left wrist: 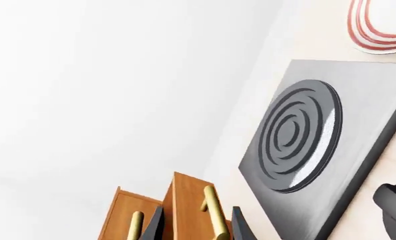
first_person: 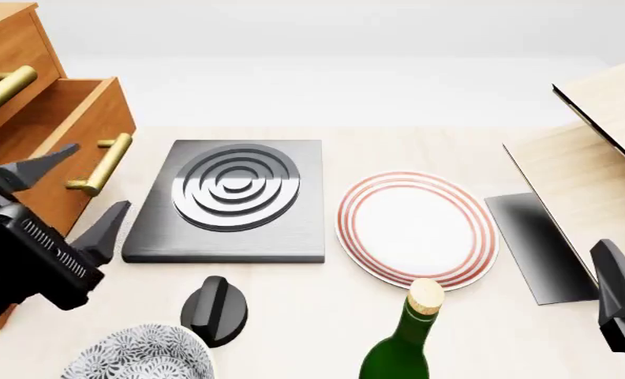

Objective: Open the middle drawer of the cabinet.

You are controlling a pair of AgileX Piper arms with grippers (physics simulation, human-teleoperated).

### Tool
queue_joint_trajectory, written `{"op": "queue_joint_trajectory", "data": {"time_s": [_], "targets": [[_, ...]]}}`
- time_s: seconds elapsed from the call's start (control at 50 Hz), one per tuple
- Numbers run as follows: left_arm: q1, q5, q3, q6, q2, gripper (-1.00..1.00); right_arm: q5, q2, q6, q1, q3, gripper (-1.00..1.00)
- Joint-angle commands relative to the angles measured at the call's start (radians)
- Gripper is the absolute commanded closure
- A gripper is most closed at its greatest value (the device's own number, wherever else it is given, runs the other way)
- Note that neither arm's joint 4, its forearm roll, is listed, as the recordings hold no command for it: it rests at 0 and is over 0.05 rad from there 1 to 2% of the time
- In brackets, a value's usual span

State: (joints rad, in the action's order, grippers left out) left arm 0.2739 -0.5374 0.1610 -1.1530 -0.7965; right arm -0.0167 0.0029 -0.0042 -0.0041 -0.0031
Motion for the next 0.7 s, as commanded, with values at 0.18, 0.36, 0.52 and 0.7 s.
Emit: {"op": "queue_joint_trajectory", "data": {"time_s": [0.18, 0.36, 0.52, 0.7], "targets": [[0.033, 0.483, 0.214, 0.266, 0.292, -1.00, 0.005, 0.001, 0.001, 0.002, 0.000, -1.00], [0.029, 0.595, 0.270, 0.344, 0.348, -1.00, 0.005, 0.001, 0.001, 0.002, 0.000, -1.00], [0.023, 0.696, 0.338, 0.403, 0.369, -1.00, 0.005, 0.001, 0.001, 0.002, 0.000, -1.00], [0.021, 0.863, 0.461, 0.555, 0.368, -1.00, 0.005, 0.001, 0.001, 0.002, 0.000, -1.00]]}}
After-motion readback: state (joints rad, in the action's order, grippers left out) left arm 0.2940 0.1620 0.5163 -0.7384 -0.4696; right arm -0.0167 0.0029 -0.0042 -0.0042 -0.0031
